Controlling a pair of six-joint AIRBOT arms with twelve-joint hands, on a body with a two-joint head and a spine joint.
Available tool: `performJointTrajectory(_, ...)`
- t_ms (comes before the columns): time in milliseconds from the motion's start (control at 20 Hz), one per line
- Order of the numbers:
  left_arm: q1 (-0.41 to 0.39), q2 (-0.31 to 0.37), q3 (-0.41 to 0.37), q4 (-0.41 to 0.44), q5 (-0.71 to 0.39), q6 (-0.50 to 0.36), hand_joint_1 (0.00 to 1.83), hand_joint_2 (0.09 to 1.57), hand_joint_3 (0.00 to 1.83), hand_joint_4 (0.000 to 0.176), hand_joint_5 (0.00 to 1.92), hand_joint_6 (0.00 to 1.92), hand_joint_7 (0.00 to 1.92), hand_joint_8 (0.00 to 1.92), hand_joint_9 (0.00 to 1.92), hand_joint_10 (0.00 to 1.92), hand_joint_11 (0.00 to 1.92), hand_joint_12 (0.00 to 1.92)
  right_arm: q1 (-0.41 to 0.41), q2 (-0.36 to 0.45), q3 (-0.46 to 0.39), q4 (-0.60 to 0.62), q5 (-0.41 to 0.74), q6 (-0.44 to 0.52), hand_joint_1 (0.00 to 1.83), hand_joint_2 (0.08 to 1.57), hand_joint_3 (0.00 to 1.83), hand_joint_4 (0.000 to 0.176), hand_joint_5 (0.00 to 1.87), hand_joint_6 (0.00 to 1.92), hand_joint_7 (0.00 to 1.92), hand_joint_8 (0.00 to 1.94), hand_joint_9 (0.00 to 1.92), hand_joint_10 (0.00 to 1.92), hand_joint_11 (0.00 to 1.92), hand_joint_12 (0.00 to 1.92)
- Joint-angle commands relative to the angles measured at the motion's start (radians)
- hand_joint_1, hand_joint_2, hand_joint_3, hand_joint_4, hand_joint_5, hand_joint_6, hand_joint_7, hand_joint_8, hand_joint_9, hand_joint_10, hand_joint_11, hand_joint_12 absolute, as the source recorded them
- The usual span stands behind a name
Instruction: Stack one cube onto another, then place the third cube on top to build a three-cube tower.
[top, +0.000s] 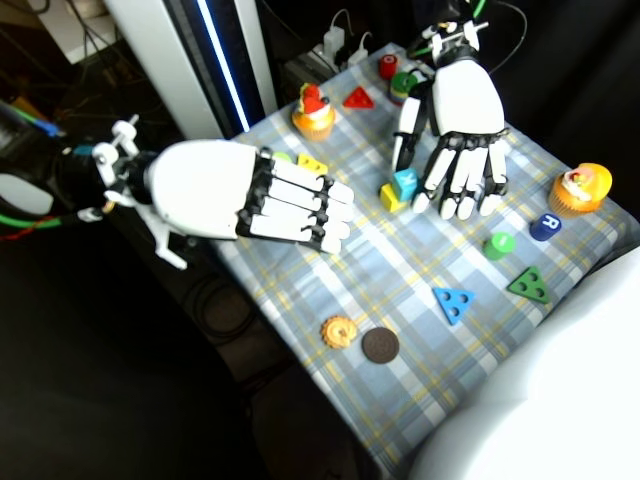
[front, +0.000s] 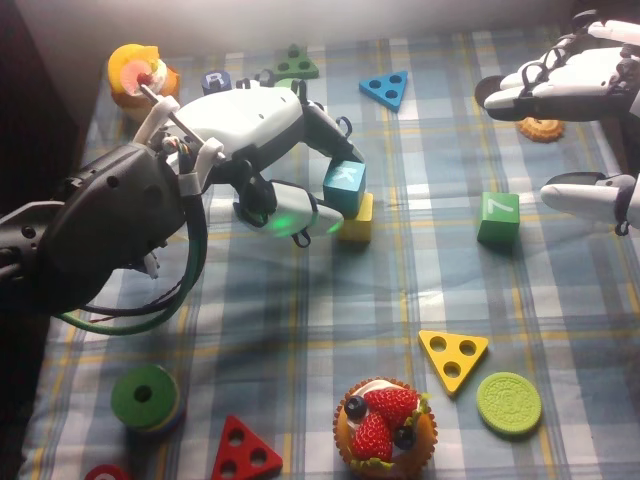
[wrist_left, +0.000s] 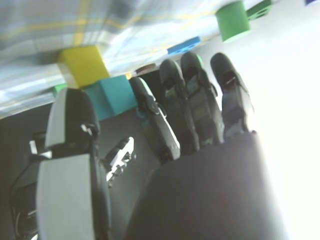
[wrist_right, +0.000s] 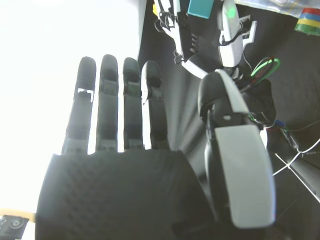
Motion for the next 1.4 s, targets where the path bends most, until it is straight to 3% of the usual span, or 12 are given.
performJointTrajectory(0, -0.016, -0.005, -0.004, 0.029, -0.089, -0.003, 1.00, 1.03, 0.00, 0.148, 0.87, 0.00, 0.62, 0.00, 0.50, 0.00, 0.00, 0.69, 0.015, 0.001, 0.005, 0.024, 0.114, 0.006, 0.55, 1.26, 0.00, 0.000, 0.48, 0.00, 0.49, 0.00, 0.45, 0.00, 0.12, 0.76)
performJointTrajectory(150, -0.016, -0.010, -0.004, 0.030, -0.090, -0.003, 0.94, 1.05, 0.00, 0.172, 0.87, 0.00, 0.62, 0.00, 0.50, 0.00, 0.00, 0.70, 0.015, 0.001, 0.005, 0.023, 0.113, 0.006, 0.56, 1.26, 0.00, 0.000, 0.48, 0.00, 0.49, 0.00, 0.44, 0.00, 0.11, 0.72)
performJointTrajectory(200, -0.016, -0.011, -0.004, 0.030, -0.091, -0.004, 0.99, 1.14, 0.00, 0.175, 0.92, 0.83, 0.64, 0.00, 0.51, 0.00, 0.00, 0.81, 0.015, 0.001, 0.005, 0.023, 0.113, 0.006, 0.56, 1.25, 0.00, 0.000, 0.48, 0.00, 0.49, 0.00, 0.44, 0.00, 0.11, 0.72)
performJointTrajectory(300, -0.017, -0.015, -0.004, 0.031, -0.093, -0.005, 0.95, 1.05, 0.00, 0.161, 0.84, 0.14, 0.63, 0.00, 0.50, 0.00, 0.00, 0.72, 0.015, 0.001, 0.005, 0.023, 0.112, 0.006, 0.56, 1.25, 0.00, 0.000, 0.49, 0.00, 0.49, 0.00, 0.44, 0.00, 0.11, 0.71)
performJointTrajectory(350, -0.017, -0.016, -0.004, 0.032, -0.093, -0.005, 0.99, 1.10, 0.00, 0.173, 0.93, 0.83, 0.64, 0.00, 0.51, 0.00, 0.00, 0.75, 0.016, 0.001, 0.005, 0.023, 0.112, 0.006, 0.55, 1.25, 0.00, 0.000, 0.49, 0.00, 0.49, 0.00, 0.44, 0.00, 0.11, 0.71)
performJointTrajectory(400, -0.018, -0.017, -0.005, 0.032, -0.095, -0.005, 0.98, 1.14, 0.01, 0.175, 0.89, 1.07, 0.65, 0.00, 0.51, 0.00, 0.00, 0.75, 0.016, 0.001, 0.005, 0.023, 0.112, 0.006, 0.54, 1.25, 0.00, 0.000, 0.48, 0.00, 0.49, 0.00, 0.44, 0.00, 0.11, 0.70)
performJointTrajectory(700, -0.018, -0.014, -0.008, 0.035, -0.106, -0.009, 0.93, 1.19, 0.00, 0.176, 0.80, 1.24, 0.62, 0.00, 0.49, 0.00, 0.00, 0.68, 0.016, 0.000, 0.005, 0.023, 0.112, 0.006, 0.58, 1.26, 0.00, 0.000, 0.49, 0.00, 0.50, 0.00, 0.45, 0.00, 0.13, 0.69)
performJointTrajectory(750, -0.018, -0.014, -0.008, 0.035, -0.107, -0.010, 0.95, 1.18, 0.00, 0.176, 0.83, 1.20, 0.63, 0.01, 0.50, 0.01, 0.00, 0.71, 0.016, 0.000, 0.005, 0.023, 0.112, 0.006, 0.57, 1.26, 0.00, 0.000, 0.49, 0.00, 0.50, 0.00, 0.45, 0.00, 0.13, 0.69)
performJointTrajectory(800, -0.018, -0.014, -0.007, 0.035, -0.107, -0.010, 0.90, 1.10, 0.00, 0.166, 0.76, 0.47, 0.63, 0.00, 0.50, 0.00, 0.00, 0.72, 0.016, 0.000, 0.005, 0.023, 0.112, 0.006, 0.60, 1.26, 0.00, 0.000, 0.49, 0.00, 0.51, 0.00, 0.46, 0.00, 0.14, 0.70)
performJointTrajectory(900, -0.020, -0.020, -0.003, 0.035, -0.105, -0.010, 0.87, 1.08, 0.00, 0.171, 0.83, 0.05, 0.62, 0.00, 0.51, 0.00, 0.00, 0.73, 0.016, 0.000, 0.005, 0.023, 0.112, 0.006, 0.59, 1.25, 0.00, 0.000, 0.49, 0.00, 0.50, 0.00, 0.45, 0.00, 0.14, 0.68)
performJointTrajectory(1150, -0.029, -0.030, 0.005, 0.037, -0.097, -0.010, 0.88, 1.06, 0.00, 0.140, 0.86, 0.00, 0.63, 0.00, 0.52, 0.00, 0.00, 0.78, 0.017, 0.000, 0.006, 0.022, 0.112, 0.006, 0.60, 1.25, 0.00, 0.000, 0.50, 0.00, 0.50, 0.00, 0.45, 0.00, 0.12, 0.72)
performJointTrajectory(1350, -0.026, -0.028, -0.002, 0.037, -0.100, -0.011, 0.84, 1.08, 0.00, 0.139, 0.87, 0.00, 0.63, 0.00, 0.51, 0.00, 0.00, 0.76, 0.017, 0.000, 0.005, 0.022, 0.112, 0.006, 0.59, 1.25, 0.00, 0.000, 0.50, 0.00, 0.50, 0.00, 0.46, 0.00, 0.14, 0.72)
